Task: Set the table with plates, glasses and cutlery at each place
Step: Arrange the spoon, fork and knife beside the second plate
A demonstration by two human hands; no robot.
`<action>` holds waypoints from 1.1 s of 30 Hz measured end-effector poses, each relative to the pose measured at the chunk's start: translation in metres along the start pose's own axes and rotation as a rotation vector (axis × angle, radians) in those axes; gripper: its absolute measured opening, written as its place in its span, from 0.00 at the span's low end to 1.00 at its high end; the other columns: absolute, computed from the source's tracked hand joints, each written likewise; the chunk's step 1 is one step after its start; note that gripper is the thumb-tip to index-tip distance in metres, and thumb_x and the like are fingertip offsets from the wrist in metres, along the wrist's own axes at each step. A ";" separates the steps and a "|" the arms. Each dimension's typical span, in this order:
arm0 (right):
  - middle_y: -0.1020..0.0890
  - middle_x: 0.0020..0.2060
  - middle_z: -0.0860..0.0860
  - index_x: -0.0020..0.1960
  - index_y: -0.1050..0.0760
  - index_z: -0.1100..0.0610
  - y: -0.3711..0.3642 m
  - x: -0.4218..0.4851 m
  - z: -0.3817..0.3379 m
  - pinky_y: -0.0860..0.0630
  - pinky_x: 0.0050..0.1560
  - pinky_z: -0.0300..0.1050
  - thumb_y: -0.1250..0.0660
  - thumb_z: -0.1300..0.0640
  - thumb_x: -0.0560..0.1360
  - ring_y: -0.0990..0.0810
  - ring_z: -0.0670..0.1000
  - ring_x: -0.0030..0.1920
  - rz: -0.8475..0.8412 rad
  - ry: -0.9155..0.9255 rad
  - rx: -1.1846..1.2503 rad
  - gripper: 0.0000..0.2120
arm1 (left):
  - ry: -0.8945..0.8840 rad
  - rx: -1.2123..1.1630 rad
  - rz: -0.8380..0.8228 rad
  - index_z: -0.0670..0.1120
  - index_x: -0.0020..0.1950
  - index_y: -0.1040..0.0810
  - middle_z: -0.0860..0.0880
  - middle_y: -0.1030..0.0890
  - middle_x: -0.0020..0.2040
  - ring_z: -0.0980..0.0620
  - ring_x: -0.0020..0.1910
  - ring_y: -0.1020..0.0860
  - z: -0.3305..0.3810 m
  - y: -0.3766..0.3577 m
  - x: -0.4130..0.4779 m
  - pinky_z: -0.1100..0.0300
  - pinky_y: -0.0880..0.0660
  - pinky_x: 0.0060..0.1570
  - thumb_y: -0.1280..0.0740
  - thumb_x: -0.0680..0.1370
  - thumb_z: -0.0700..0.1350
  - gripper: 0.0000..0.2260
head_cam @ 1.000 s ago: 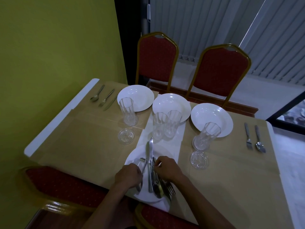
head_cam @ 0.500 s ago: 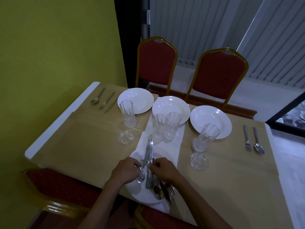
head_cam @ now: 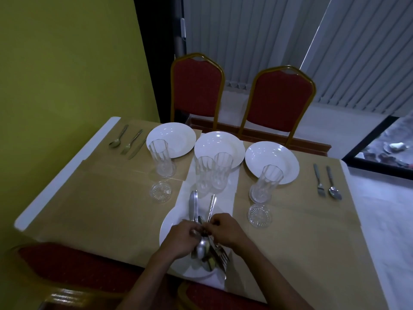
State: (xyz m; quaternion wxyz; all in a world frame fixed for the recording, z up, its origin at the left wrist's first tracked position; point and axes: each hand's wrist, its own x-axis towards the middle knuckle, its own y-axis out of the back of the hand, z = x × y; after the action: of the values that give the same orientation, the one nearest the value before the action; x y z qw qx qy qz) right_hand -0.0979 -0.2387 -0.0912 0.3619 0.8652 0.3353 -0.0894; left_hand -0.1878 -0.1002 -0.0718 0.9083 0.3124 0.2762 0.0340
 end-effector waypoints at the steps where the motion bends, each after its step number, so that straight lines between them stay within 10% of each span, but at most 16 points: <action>1: 0.20 0.33 0.59 0.36 0.23 0.63 0.001 -0.001 0.003 0.20 0.44 0.53 0.33 0.50 0.75 0.21 0.50 0.32 0.004 -0.005 0.008 0.16 | -0.009 0.012 -0.017 0.57 0.52 0.17 0.52 0.18 0.46 0.57 0.41 0.22 0.000 -0.002 0.000 0.67 0.29 0.39 0.33 0.74 0.42 0.12; 9: 0.17 0.37 0.54 0.34 0.23 0.53 0.007 -0.011 0.020 0.18 0.47 0.55 0.31 0.50 0.73 0.18 0.50 0.37 0.044 -0.064 0.075 0.11 | -0.030 0.020 -0.058 0.54 0.52 0.17 0.55 0.19 0.38 0.58 0.36 0.20 0.000 -0.018 0.010 0.74 0.30 0.28 0.33 0.75 0.41 0.11; 25: 0.18 0.52 0.59 0.54 0.22 0.60 -0.009 -0.016 0.023 0.23 0.51 0.48 0.36 0.57 0.75 0.19 0.60 0.53 -0.040 -0.160 -0.238 0.12 | 0.173 0.042 0.229 0.54 0.41 0.21 0.47 0.15 0.51 0.46 0.52 0.19 -0.050 -0.033 0.024 0.56 0.27 0.51 0.32 0.75 0.40 0.08; 33: 0.18 0.51 0.57 0.53 0.22 0.59 -0.013 -0.007 0.026 0.20 0.52 0.52 0.36 0.56 0.74 0.19 0.58 0.52 -0.049 -0.139 -0.275 0.11 | 0.208 0.208 0.249 0.52 0.49 0.23 0.48 0.20 0.51 0.47 0.49 0.22 -0.055 -0.025 0.025 0.57 0.28 0.44 0.34 0.75 0.50 0.05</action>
State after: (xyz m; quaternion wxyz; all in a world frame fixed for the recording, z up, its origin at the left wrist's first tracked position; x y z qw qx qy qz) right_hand -0.1090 -0.2531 -0.1143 0.4968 0.7909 0.3395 -0.1110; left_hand -0.1984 -0.0840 -0.1342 0.8264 0.4313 0.3299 0.1492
